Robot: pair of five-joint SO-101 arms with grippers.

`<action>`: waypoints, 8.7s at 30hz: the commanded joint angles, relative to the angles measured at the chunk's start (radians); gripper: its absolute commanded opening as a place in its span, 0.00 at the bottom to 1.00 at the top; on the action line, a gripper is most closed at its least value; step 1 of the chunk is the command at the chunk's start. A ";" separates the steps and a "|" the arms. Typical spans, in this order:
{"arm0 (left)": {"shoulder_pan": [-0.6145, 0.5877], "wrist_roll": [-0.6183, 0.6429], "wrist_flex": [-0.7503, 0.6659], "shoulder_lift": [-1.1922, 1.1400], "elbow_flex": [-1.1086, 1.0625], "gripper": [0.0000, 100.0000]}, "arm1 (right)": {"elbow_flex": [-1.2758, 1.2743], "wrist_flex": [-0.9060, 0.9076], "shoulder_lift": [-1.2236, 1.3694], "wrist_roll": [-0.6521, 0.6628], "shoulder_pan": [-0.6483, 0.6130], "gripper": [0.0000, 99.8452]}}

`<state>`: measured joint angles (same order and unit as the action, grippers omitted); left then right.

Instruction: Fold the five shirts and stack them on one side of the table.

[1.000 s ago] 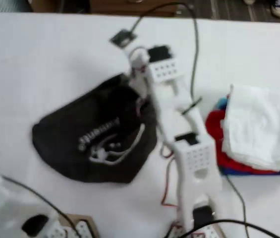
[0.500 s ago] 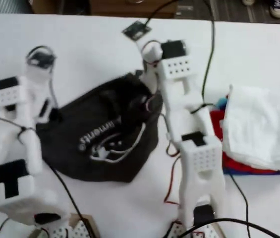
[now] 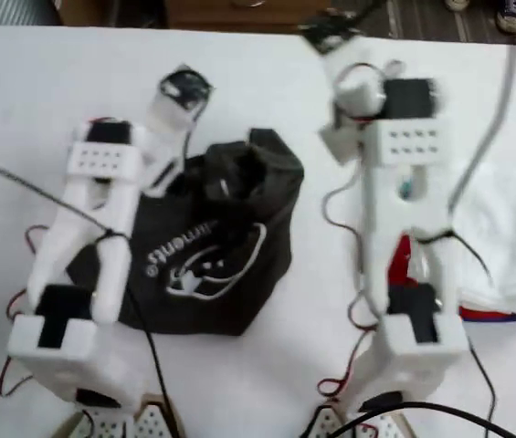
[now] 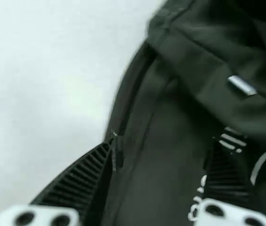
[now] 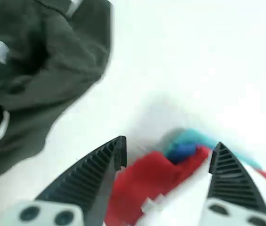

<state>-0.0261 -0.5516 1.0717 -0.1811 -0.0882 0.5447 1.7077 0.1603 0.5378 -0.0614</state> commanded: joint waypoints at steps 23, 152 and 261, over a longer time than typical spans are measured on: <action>0.164 0.526 -0.250 -0.178 0.188 0.30 | -0.540 -0.002 -0.529 0.178 0.259 0.29; -0.763 0.011 0.526 0.034 0.077 0.02 | -0.057 -0.246 0.498 -0.307 -0.435 0.18; -0.480 0.069 0.709 0.308 0.889 0.02 | 0.456 -0.191 -0.398 0.212 -0.255 0.02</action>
<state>-0.5171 -0.4902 1.7683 0.0000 0.7910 0.9651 1.5681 -0.1726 0.7219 -0.3191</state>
